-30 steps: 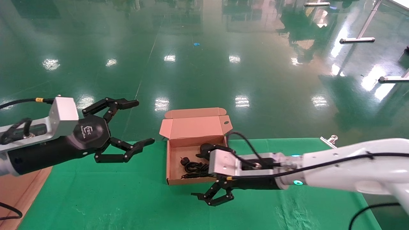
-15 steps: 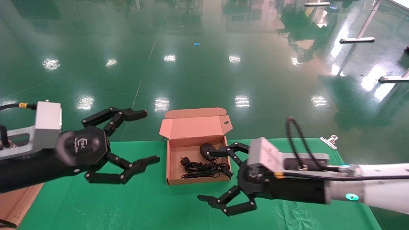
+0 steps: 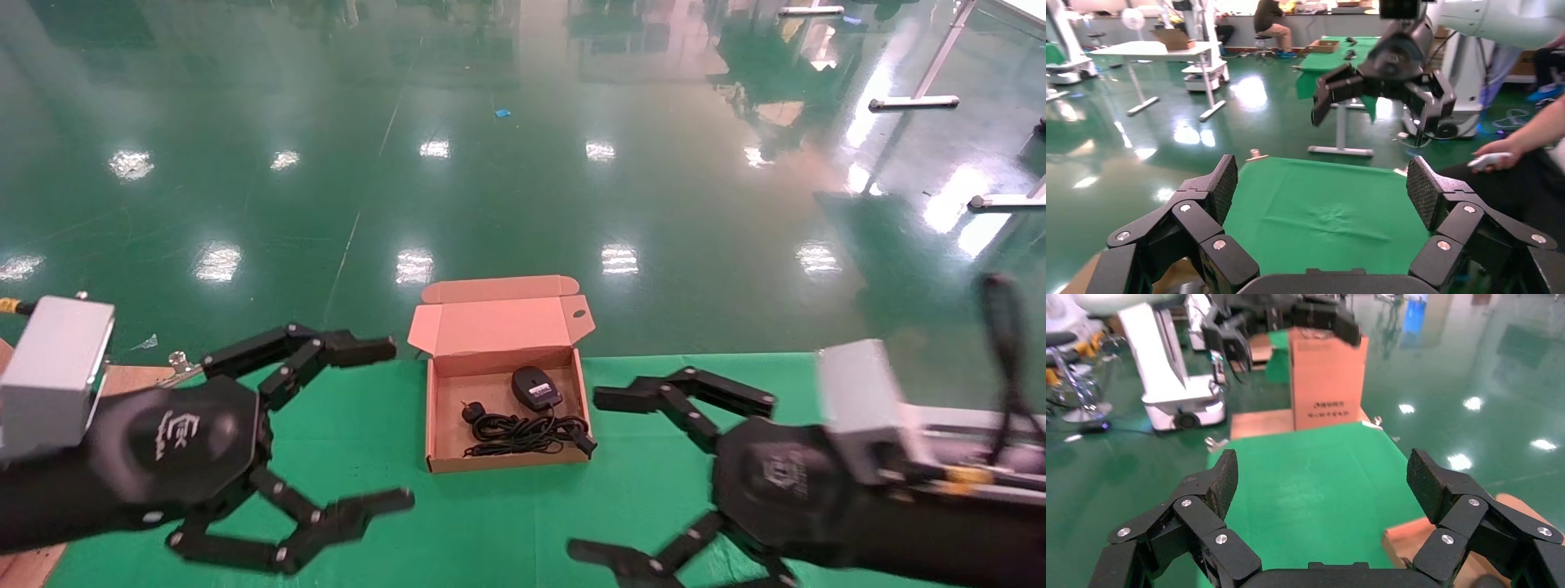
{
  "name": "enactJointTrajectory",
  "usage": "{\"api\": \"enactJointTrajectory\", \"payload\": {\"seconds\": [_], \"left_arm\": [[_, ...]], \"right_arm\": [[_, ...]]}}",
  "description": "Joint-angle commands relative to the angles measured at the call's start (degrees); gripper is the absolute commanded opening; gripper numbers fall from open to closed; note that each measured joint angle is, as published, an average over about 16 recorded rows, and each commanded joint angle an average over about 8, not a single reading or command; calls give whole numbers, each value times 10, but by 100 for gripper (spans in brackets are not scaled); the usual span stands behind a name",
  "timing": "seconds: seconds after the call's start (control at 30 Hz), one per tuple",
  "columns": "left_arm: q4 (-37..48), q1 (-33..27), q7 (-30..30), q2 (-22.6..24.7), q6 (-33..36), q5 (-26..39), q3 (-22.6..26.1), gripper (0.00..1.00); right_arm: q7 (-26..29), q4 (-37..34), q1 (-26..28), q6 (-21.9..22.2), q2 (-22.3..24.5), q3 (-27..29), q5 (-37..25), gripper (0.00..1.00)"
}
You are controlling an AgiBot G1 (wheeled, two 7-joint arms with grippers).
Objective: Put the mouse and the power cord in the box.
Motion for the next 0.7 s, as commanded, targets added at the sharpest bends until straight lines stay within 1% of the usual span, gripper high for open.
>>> {"api": "enactJointTrajectory", "payload": {"seconds": [0.03,0.17,0.37,0.7], "left_arm": [[-17,8,-17,-4,5,0,-9,100],[-50,25,-51,-12,15,1,-28,100],[-88,44,-88,-20,27,1,-49,100],[-95,48,-92,-22,29,1,-53,100]], "right_arm": [[11,14,-12,-13,15,18,15,100],[31,37,-33,-35,40,49,42,100],[41,52,-46,-50,57,69,60,100],[41,53,-47,-51,58,70,61,100]]}}
